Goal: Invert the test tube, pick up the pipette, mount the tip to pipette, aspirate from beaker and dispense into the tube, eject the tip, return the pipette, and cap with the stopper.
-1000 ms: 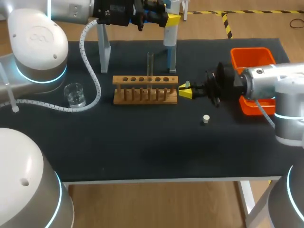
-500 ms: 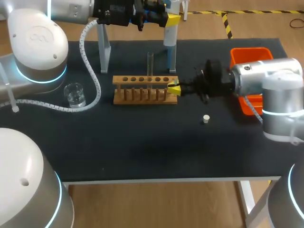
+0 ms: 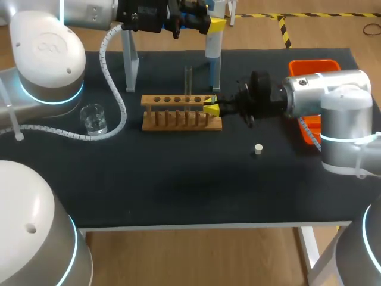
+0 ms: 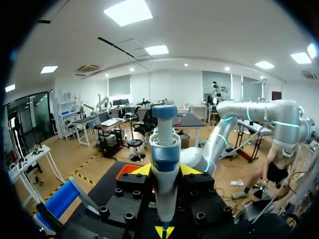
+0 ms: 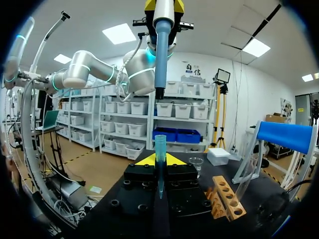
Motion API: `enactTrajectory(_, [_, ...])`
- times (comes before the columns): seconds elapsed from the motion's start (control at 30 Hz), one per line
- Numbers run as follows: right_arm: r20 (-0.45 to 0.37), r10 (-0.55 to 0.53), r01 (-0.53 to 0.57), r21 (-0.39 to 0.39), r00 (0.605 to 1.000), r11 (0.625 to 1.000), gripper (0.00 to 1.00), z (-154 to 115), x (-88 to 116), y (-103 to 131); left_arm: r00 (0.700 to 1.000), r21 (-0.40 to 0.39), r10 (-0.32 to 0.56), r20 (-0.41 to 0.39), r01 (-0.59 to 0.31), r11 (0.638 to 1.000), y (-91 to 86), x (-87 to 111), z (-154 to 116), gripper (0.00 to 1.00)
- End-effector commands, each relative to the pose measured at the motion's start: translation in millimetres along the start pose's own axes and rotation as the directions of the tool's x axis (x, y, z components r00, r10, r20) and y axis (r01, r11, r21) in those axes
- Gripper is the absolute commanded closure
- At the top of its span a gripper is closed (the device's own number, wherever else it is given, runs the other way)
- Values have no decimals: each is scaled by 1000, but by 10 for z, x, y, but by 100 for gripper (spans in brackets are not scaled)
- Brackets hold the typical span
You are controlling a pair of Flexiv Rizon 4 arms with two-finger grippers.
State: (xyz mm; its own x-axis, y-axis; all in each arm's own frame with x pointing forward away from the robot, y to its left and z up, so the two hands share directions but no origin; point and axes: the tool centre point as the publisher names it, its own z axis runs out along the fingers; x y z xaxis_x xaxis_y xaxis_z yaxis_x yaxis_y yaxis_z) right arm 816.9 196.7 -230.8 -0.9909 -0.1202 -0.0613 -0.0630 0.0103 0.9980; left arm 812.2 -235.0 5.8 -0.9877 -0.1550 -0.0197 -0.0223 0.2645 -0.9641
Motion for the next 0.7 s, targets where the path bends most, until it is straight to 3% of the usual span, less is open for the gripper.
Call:
enactTrajectory(0.03, [5,-7,7,-2,1000,1000,100,15,-15,15,1000,-1,0,-3,0,1000,-2,-6,-12,100])
enactTrajectory(0.7, [9,-19,19,-26,1000,999,100,42,17,99,1000,-1,0,-3,0,1000,-2,-6,-12,100])
